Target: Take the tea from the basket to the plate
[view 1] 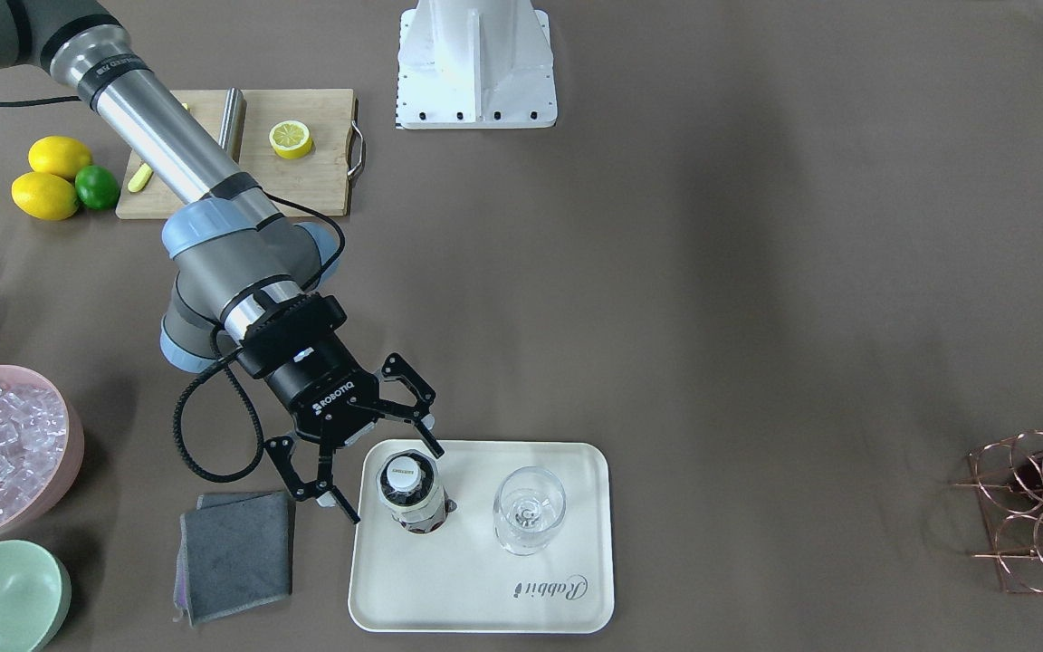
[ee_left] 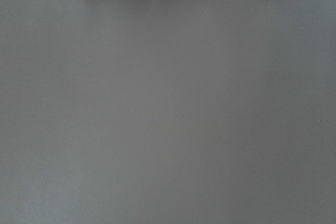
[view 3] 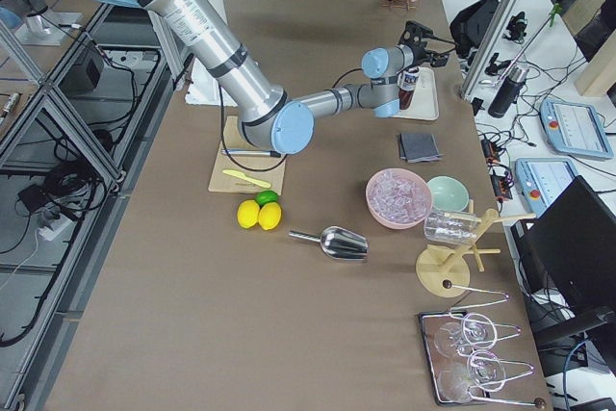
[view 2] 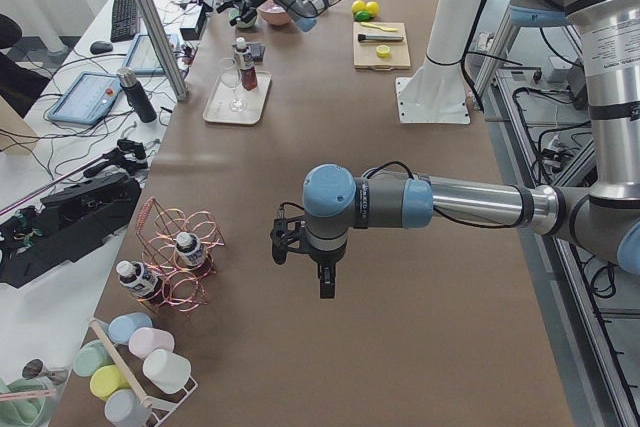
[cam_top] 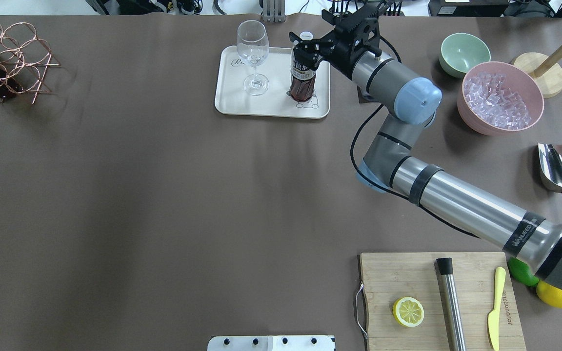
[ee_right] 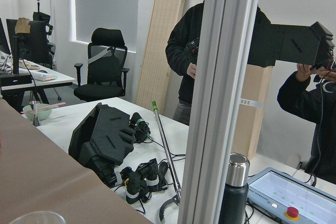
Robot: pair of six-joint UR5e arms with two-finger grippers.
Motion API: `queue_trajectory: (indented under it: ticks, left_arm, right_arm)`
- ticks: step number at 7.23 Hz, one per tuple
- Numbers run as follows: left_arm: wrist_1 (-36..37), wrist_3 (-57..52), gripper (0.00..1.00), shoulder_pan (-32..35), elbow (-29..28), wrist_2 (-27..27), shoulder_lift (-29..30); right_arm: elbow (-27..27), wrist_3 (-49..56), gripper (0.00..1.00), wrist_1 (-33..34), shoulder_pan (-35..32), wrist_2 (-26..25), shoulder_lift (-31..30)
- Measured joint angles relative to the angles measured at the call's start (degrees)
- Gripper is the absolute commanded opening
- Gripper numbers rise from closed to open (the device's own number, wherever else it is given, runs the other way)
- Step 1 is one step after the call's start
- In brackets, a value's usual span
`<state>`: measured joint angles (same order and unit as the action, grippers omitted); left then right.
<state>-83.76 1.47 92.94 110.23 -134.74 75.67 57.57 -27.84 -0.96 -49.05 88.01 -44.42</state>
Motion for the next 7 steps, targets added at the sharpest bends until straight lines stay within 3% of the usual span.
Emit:
queue_trajectory:
  ticks: [2,5,7]
  left_arm:
    - [-0.21,-2.53,0.98,-0.1,-0.76,0.84,-0.09]
    - [-0.1,-12.14,0.98,0.12,-2.36,2.54,-0.76]
    - [-0.35,-12.75,0.98,0.35,-3.05,2.34,-0.81]
  right_arm:
    - [4.53,-0.13,1.0,7.88,-5.45,11.44,-2.61]
    - [7.42,-0.35,1.0,25.27,-11.82,31.37,-6.73]
    - [14.35,-4.99,1.0,34.48,-13.17,39.21,-14.63]
